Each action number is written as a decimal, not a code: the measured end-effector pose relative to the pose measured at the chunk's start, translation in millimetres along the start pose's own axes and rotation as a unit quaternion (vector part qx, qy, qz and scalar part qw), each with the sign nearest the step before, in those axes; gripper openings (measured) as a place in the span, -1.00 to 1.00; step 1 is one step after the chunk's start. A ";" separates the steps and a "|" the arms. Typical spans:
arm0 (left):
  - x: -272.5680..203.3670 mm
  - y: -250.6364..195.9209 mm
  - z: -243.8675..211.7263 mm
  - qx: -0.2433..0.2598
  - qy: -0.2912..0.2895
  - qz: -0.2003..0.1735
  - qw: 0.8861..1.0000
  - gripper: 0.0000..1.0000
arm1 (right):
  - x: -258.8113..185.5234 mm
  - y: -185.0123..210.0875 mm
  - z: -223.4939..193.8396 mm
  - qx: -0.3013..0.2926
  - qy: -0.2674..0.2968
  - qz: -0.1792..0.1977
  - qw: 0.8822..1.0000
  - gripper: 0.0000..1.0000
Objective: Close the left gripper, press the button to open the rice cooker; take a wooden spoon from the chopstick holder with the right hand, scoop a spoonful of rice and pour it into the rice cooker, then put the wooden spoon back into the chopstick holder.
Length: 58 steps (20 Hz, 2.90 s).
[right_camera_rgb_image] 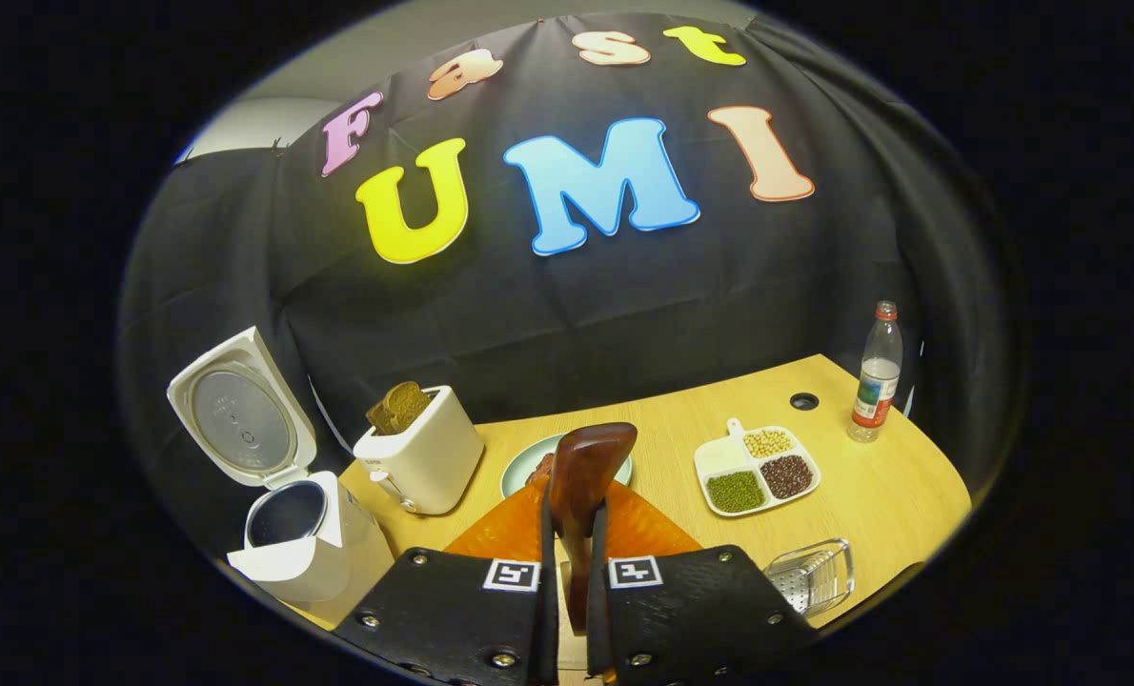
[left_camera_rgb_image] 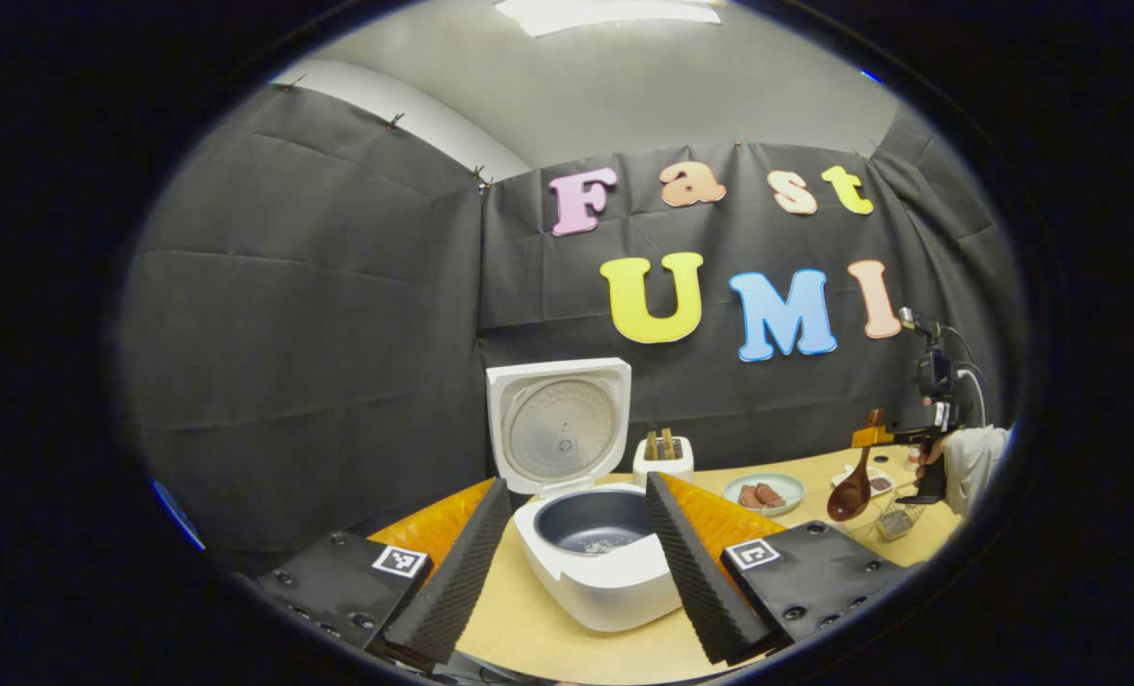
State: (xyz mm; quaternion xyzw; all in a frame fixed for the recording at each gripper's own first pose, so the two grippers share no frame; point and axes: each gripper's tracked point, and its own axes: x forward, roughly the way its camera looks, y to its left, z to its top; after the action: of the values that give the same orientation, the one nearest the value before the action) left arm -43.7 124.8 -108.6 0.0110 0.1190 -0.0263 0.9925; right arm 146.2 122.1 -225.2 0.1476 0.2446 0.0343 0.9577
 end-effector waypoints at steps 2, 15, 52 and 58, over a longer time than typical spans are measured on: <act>1.4 9.9 -3.4 0.002 0.004 0.003 1.000 0.82 | 12.2 -0.1 -13.4 -0.015 0.003 -0.016 1.000 -0.76; 9.1 31.1 -11.7 0.007 0.013 -0.013 1.000 0.95 | 36.4 51.6 -69.0 -0.039 0.001 -0.023 0.999 -0.76; -13.2 21.2 5.1 0.010 -0.014 -0.015 1.000 1.00 | -17.5 109.1 44.4 0.386 -0.018 0.166 0.907 -0.77; -24.9 58.0 -3.2 0.005 -0.011 0.012 1.000 1.00 | -10.6 190.3 45.1 0.365 -0.004 0.213 0.906 -0.76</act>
State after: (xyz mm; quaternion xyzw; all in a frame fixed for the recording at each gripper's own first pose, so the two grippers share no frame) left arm -65.4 184.0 -105.0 0.0173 0.1079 -0.0152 0.9939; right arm 159.7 290.2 -125.6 0.5357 0.1995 0.1450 0.8076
